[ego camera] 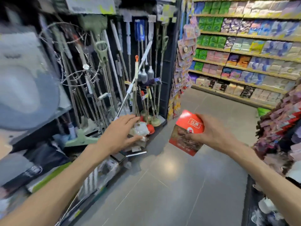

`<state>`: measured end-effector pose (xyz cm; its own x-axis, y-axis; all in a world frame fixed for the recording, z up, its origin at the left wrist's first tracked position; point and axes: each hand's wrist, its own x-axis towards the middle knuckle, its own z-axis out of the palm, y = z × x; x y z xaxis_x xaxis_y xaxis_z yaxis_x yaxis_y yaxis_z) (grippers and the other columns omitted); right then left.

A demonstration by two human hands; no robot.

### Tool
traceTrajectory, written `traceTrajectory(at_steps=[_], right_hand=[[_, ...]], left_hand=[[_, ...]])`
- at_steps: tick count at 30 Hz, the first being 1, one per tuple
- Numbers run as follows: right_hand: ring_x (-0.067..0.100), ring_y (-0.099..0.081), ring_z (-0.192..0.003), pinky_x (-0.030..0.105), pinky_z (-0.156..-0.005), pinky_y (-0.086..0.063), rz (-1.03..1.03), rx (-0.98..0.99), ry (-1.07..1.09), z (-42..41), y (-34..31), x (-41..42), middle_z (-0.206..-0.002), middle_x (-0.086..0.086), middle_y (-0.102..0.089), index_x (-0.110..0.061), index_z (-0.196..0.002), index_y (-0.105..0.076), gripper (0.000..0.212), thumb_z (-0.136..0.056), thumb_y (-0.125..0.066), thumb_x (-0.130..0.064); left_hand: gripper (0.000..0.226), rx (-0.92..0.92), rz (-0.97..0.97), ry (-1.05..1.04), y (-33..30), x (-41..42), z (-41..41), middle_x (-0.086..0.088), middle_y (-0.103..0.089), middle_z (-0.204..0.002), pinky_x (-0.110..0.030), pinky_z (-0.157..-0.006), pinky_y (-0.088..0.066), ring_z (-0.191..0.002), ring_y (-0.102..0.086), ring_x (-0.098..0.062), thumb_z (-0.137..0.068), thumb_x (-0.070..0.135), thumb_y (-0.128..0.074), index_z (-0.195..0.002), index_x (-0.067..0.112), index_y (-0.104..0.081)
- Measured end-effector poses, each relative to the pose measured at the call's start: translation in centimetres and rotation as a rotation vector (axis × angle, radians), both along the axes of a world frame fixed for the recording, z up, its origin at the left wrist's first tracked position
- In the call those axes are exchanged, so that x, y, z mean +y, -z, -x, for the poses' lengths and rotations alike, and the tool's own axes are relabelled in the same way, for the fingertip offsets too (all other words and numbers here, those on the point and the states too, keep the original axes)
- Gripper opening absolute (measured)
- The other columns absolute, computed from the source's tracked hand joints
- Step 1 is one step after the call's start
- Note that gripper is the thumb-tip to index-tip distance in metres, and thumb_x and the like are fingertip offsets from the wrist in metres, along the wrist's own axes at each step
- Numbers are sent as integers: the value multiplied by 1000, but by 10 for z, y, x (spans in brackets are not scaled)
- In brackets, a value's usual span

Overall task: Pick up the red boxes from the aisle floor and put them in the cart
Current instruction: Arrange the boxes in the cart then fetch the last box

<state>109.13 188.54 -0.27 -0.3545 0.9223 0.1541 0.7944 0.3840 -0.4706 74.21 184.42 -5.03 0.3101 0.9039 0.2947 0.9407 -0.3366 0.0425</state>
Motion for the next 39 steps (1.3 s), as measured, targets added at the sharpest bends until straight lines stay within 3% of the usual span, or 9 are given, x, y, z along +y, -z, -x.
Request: traceTrajectory(at_steps=[3,7,15,20,24,28,34,39], right_hand=[[13,-60,-89,41,-78,-56,-13,14,-190,58,-16,-15,-106,-4,-60,-25,-125,-50,81,-63,-80,-66],[12,-58,-94,35,-83,-54,-45,-22,-460,153,-36,-52,-113,-6,-58,-23,-135,-45,92,-63,-81,-67],[9,-62,-90,39,-82,-54,-26,11,-1003,359,-64,-210,-107,-8,-62,-29,-124,-50,81,-59,-79,-68],[6,-52,-82,27,-76,-46,-121,-13,-1286,464,-71,-366,-92,-14,-52,-29,-110,-52,63,-64,-79,-63],[10,-58,-92,32,-81,-51,-50,-51,-1505,526,-71,-508,-106,-12,-57,-24,-128,-52,74,-67,-84,-52],[13,-58,-93,36,-82,-53,-70,-100,-1722,572,-65,-654,-111,-5,-60,-26,-124,-48,71,-70,-80,-59],[6,-58,-88,32,-77,-51,7,-85,-1980,620,-63,-850,-105,-9,-58,-26,-127,-46,66,-75,-80,-51],[5,-61,-84,40,-77,-55,-31,-68,-2161,678,-60,-987,-100,-12,-62,-32,-116,-49,56,-74,-77,-57]], left_hand=[[80,-15,-11,-148,-13,-70,37,-2,-39,-152,-39,-113,-35,-136,-38,-21,-91,74,-35,-151,21,-30],[82,-6,-27,-398,-26,-184,95,-5,-43,-150,-41,-112,-36,-136,-41,-24,-91,75,-32,-149,17,-35],[77,14,-89,-939,-43,-469,180,-7,-49,-144,-40,-108,-39,-129,-48,-27,-90,68,-44,-145,14,-42],[80,35,-115,-1249,-44,-670,191,-4,-46,-147,-41,-109,-40,-135,-43,-22,-90,73,-41,-147,17,-38],[79,60,-90,-1439,-48,-824,178,-8,-50,-143,-42,-108,-39,-132,-45,-26,-91,72,-41,-147,16,-40],[85,28,-34,-1665,-44,-961,154,-13,-52,-140,-47,-103,-44,-129,-49,-32,-88,76,-35,-143,12,-45],[87,1,-23,-1972,-42,-1117,119,-9,-46,-148,-43,-110,-36,-134,-44,-30,-84,76,-35,-148,17,-39],[86,1,-11,-2123,-30,-1221,136,-9,-49,-145,-45,-107,-41,-132,-47,-29,-87,77,-33,-146,15,-42]])
